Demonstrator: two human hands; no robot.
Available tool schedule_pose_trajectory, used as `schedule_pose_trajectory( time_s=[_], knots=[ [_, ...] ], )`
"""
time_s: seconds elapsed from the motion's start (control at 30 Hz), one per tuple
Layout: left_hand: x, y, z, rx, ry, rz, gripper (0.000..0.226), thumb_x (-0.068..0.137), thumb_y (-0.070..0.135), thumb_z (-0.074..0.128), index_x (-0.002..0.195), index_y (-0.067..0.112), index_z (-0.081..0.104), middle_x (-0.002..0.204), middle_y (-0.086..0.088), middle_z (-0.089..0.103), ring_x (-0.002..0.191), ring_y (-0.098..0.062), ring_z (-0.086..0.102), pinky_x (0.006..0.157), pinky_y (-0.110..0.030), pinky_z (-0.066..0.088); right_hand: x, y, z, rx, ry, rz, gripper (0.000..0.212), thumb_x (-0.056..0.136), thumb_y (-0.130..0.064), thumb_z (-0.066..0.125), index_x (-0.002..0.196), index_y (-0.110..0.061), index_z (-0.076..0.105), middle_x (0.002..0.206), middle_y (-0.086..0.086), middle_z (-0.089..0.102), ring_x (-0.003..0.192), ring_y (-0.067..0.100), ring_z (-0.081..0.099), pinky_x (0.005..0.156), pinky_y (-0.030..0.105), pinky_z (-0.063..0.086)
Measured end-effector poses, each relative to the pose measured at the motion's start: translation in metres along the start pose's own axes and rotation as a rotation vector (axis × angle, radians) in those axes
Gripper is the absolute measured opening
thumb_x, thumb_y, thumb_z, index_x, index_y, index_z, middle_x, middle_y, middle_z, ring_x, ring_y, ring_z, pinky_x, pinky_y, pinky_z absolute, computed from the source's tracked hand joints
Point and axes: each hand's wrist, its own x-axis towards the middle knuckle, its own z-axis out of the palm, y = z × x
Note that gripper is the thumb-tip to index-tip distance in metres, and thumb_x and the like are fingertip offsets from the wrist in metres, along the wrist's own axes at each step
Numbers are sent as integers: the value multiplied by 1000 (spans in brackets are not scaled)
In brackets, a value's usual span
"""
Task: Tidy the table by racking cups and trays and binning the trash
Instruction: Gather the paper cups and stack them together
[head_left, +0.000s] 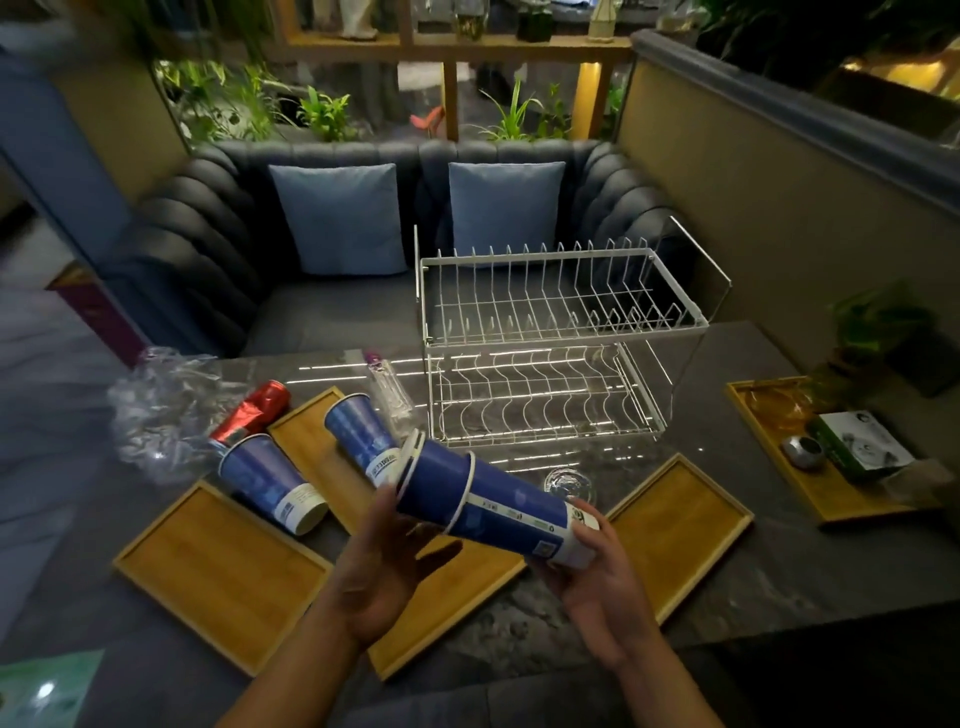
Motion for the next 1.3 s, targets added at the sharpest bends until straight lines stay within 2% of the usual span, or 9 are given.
schedule_pose_trajectory(
  time_s=[0.1,0.17,0.27,0.57,0.83,1.0,1.07,1.2,1.3],
  knots=[
    [-7,23,-11,67,-69,120,100,58,67,82,146,40,42,143,-8,57,130,-39,54,108,-65,38,2,-3,9,-37,-50,7,44,87,-9,58,131,-16,56,130,25,60,111,43,61,83,48,58],
    [-8,30,-10,209,-10,170,92,58,73,77,140,48,45,141,0,59,124,-30,61,98,-58,51,3,-1,18,-78,-84,12,42,86,-8,59,127,-16,58,129,25,60,109,43,62,82,48,59],
    [-8,28,-8,428,66,197,83,62,79,70,136,48,49,139,0,59,116,-22,66,85,-43,60,5,9,33,-145,-120,24,42,80,-7,65,121,-15,61,126,26,61,107,43,63,80,50,58],
    [-24,28,-42,399,199,229,49,76,69,62,121,52,57,121,1,69,105,-24,71,78,-44,61,12,50,63,-307,-170,22,41,75,-10,70,114,-10,60,120,29,60,99,41,65,86,59,54],
    [-37,83,-136,480,258,160,72,57,45,88,121,49,55,119,-4,66,93,-31,74,66,-42,60,38,104,125,-455,-227,142,49,71,-14,81,115,-11,61,117,20,65,98,38,69,78,50,58],
    [-38,128,-213,259,367,147,86,43,41,95,122,31,62,119,-13,70,94,-36,73,66,-44,58,77,146,176,-515,-125,135,25,98,-26,57,117,-15,67,112,13,73,100,30,71,81,48,58],
    [-41,150,-249,183,422,152,81,52,30,91,126,32,59,120,-15,69,97,-38,70,64,-44,58,95,164,198,-750,-23,47,27,98,-26,57,118,-11,66,112,10,72,102,26,69,85,42,57],
    [-43,189,-302,196,462,177,76,62,23,86,130,35,54,125,-14,66,102,-40,67,66,-46,59,123,209,224,-1645,-82,-123,63,87,-37,70,142,-17,48,137,3,53,128,23,51,105,37,42],
    [-39,207,-323,167,463,180,68,64,25,81,126,36,56,123,-13,66,98,-37,68,62,-43,59,139,240,231,-1878,-65,-205,81,72,-48,76,142,-31,38,136,-1,47,121,20,49,95,35,47]
  ],
)
